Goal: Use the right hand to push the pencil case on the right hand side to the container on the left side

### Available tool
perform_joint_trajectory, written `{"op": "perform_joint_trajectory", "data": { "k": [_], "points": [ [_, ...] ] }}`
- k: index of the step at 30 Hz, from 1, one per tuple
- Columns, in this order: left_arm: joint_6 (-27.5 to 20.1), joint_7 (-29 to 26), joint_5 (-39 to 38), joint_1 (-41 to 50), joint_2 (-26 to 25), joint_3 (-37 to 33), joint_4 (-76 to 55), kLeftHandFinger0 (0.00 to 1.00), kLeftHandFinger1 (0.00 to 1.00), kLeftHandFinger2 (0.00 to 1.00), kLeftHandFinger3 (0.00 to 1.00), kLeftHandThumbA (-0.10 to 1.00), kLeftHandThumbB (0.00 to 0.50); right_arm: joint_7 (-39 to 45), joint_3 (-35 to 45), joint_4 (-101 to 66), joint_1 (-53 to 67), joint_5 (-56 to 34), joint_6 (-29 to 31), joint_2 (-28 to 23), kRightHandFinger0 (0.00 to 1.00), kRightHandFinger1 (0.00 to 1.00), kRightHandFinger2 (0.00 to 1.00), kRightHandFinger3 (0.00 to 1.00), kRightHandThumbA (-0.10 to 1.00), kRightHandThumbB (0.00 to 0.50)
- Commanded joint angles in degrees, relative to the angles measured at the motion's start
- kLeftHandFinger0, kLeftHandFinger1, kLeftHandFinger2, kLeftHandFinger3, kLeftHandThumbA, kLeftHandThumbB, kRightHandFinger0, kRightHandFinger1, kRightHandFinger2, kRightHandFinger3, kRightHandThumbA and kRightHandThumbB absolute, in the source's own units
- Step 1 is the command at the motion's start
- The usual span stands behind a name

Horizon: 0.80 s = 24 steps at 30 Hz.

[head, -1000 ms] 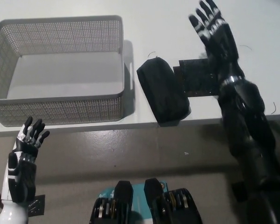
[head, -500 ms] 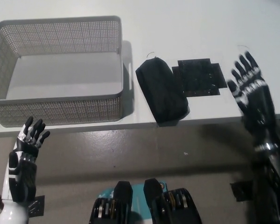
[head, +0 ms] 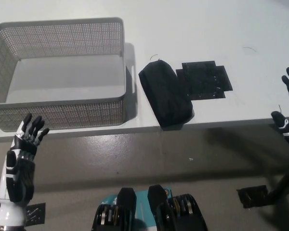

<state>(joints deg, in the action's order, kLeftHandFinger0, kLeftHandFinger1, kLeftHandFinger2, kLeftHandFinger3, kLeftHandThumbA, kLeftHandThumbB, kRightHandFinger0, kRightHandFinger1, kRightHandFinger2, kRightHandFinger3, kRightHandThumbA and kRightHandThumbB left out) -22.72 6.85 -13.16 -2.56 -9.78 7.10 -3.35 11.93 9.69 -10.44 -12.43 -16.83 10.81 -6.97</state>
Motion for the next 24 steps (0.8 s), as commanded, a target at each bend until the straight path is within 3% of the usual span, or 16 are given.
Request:
{"op": "perform_joint_trajectory", "data": {
  "k": [1, 8, 10, 14, 18, 19, 24],
  "points": [
    [-0.8, 0.1, 0.0, -0.4, -1.5, 1.2, -2.2, 1.0, 1.0, 1.0, 1.0, 1.0, 0.413, 0.7, -1.3, -2.9, 2.8, -1.0, 0.1, -0.6, 1.0, 1.0, 1.0, 1.0, 1.0, 0.359],
    [-0.5, 0.2, 0.1, -0.3, -1.9, 1.9, -2.0, 1.0, 1.0, 1.0, 1.0, 1.0, 0.411, 2.2, -4.6, -2.1, 11.5, 1.8, 3.6, -0.9, 1.0, 1.0, 1.0, 1.0, 1.0, 0.378],
    [-0.4, 0.5, 0.1, -0.4, -1.7, 1.6, -1.4, 1.0, 1.0, 1.0, 1.0, 1.0, 0.413, 2.5, -5.7, -0.5, 12.9, 2.8, 5.5, -0.5, 1.0, 1.0, 1.0, 1.0, 1.0, 0.329],
    [0.2, 0.4, 0.5, -0.3, -1.5, 1.3, -1.6, 1.0, 1.0, 1.0, 1.0, 1.0, 0.394, 3.0, -7.8, 2.0, 13.5, 2.7, 6.9, 0.4, 1.0, 1.0, 1.0, 1.0, 1.0, 0.285],
    [0.1, 0.3, 0.8, 0.4, -1.4, 1.3, -2.0, 1.0, 1.0, 1.0, 1.0, 1.0, 0.391, 2.4, -9.0, 2.8, 13.6, 3.0, 5.5, 0.7, 1.0, 1.0, 1.0, 1.0, 1.0, 0.321],
    [-0.3, 0.3, 1.1, 0.7, -1.4, 1.4, -1.8, 1.0, 1.0, 1.0, 1.0, 1.0, 0.39, 2.4, -9.3, 2.3, 13.8, 2.8, 3.8, 0.3, 1.0, 1.0, 1.0, 1.0, 1.0, 0.351],
    [-0.8, 0.3, 1.1, 2.7, -0.9, 1.3, -2.2, 1.0, 1.0, 1.0, 1.0, 1.0, 0.403, 2.4, -10.1, 2.7, 15.2, 2.6, 2.8, -0.2, 1.0, 1.0, 1.0, 1.0, 1.0, 0.339]
  ]
}}
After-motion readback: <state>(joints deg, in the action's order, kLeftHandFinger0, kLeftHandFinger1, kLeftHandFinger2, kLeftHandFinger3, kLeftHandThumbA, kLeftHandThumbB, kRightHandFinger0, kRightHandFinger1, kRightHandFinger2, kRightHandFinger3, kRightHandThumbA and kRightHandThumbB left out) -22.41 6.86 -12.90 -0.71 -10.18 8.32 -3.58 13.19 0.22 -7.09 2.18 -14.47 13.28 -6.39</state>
